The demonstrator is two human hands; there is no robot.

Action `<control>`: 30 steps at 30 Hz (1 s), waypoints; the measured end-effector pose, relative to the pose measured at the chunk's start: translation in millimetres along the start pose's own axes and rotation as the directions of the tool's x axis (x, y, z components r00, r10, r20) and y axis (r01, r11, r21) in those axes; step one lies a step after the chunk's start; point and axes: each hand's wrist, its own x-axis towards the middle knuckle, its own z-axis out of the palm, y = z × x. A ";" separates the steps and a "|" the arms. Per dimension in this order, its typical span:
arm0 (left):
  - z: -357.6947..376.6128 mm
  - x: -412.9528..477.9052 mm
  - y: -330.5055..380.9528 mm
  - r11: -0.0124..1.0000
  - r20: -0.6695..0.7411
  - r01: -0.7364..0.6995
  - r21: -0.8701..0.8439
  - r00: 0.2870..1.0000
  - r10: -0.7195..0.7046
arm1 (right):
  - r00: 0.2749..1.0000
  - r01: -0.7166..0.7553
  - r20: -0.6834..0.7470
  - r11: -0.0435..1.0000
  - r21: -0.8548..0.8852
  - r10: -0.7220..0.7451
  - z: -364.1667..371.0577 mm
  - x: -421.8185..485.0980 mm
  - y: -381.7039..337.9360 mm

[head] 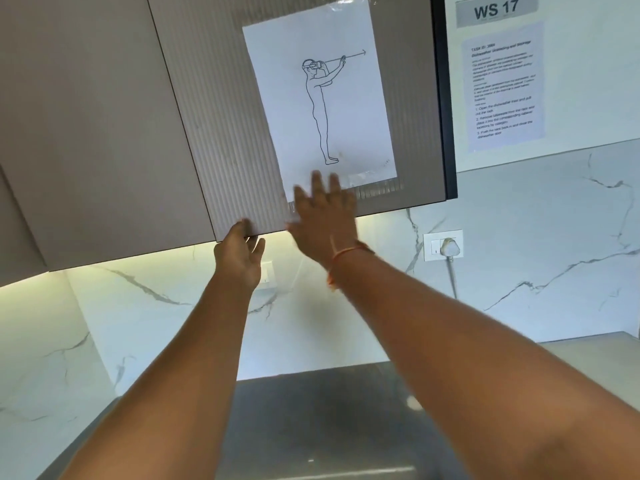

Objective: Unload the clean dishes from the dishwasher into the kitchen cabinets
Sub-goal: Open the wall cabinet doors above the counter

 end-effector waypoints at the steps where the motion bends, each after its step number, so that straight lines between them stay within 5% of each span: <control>1: -6.5 1.7 3.0 0.999 -0.026 0.031 0.016 0.999 -0.030 | 0.999 0.000 -0.045 0.997 -0.081 -0.004 -18.5 -29.5 22.9; 5: -14.4 5.0 12.9 0.992 0.006 0.087 -0.090 0.996 -0.087 | 0.999 -0.019 0.043 0.996 -0.092 0.023 -17.0 -25.8 24.9; 10: -24.0 -1.0 13.3 0.961 0.044 0.124 -0.247 0.992 -0.117 | 0.998 0.047 -0.025 0.994 -0.099 -0.050 -16.3 -33.0 27.5; 21: -41.9 -95.4 16.0 0.946 0.023 -0.011 -0.323 1.000 0.020 | 0.996 0.037 -0.086 0.999 0.038 -0.033 -62.1 -79.7 -4.9; 30: -30.7 -229.6 15.5 0.934 0.155 -0.087 -0.346 0.977 0.148 | 0.984 0.122 -0.162 0.940 0.320 -0.073 -140.5 -160.0 -32.2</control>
